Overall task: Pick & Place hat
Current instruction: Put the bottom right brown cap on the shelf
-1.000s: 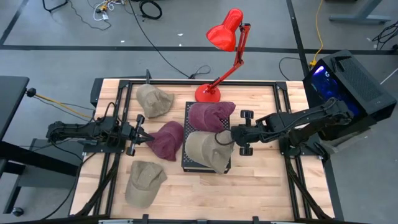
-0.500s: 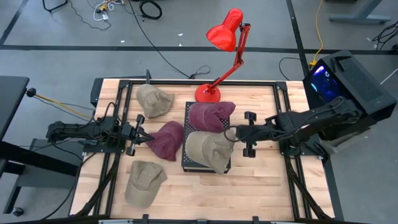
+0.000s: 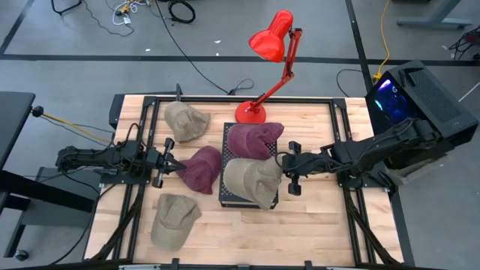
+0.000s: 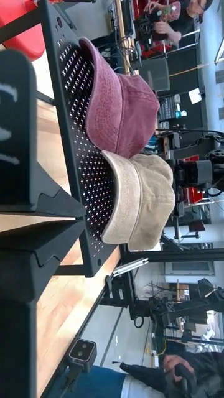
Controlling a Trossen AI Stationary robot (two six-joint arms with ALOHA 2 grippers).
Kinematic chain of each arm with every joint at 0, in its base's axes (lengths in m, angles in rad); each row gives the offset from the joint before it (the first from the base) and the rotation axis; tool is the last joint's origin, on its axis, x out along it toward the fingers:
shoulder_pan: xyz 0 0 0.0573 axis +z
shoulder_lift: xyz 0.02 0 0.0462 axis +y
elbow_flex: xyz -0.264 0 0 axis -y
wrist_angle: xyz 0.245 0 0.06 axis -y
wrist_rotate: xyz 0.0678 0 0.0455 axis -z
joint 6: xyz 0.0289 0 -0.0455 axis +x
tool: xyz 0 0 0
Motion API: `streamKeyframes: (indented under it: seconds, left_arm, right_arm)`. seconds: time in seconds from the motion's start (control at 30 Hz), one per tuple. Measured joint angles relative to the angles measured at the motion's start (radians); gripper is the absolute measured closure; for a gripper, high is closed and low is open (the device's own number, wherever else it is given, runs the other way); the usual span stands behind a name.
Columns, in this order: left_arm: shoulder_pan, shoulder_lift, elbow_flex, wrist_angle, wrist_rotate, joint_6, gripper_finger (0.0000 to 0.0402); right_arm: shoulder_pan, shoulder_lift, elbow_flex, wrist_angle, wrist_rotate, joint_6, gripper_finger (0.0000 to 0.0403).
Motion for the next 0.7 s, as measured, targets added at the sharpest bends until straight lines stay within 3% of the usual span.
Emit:
streamKeyframes:
  seconds: [0.7]
  left_arm:
    - [0.0, 0.0, 0.0, 0.0, 0.0, 0.0, 0.0376]
  right_arm:
    - [-0.011, 0.0, -0.02, 0.065, 0.331, -0.037, 0.0403]
